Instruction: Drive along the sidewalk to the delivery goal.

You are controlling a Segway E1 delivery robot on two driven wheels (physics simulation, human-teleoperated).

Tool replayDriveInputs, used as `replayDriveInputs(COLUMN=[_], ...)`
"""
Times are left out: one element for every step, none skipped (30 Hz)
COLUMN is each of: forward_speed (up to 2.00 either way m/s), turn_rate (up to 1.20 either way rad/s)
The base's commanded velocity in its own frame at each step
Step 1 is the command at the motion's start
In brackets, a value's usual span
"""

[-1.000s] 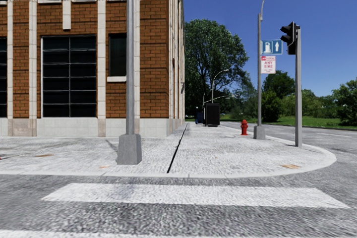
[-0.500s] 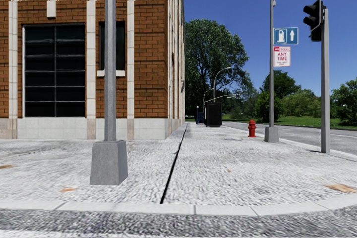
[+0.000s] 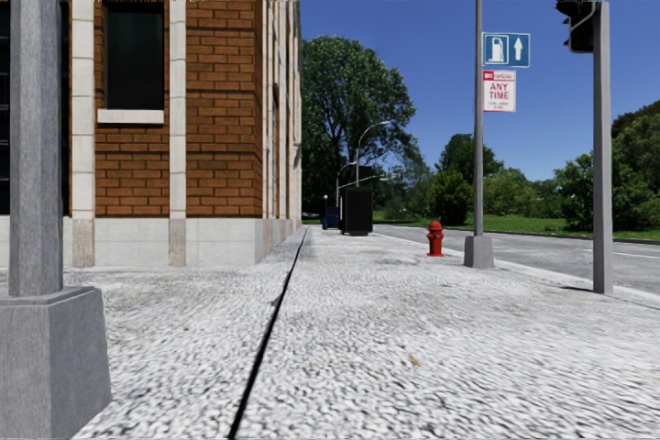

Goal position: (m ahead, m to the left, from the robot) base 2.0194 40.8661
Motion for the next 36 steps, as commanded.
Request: replayDriveInputs(forward_speed=[0.99, 0.85, 0.80, 0.80, 0.79, 0.79, 0.79, 0.79, 0.79, 0.79, 0.79, 0.79, 0.79, 0.79, 0.79, 0.79, 0.79, 0.78, 0.78, 0.78, 0.78, 0.78, 0.78, 0.78, 0.78, 0.78, 0.78, 0.81, 0.88, 1.02, 1.14, 1.14, 1.26, 1.35, 1.39, 1.40], turn_rate=[0.00, 0.00, 0.00, 0.00, 0.00, 0.00, 0.00, 0.00, 0.00, 0.00, 0.00, 0.00, 0.00, 0.00, 0.00, 0.00, 0.00, 0.00, 0.00, 0.00, 0.00, 0.00, 0.00, 0.00, 0.00, 0.05, 0.25, 0.32, 0.34, 0.34, 0.33, 0.33, 0.32, 0.32, 0.32, 0.32])
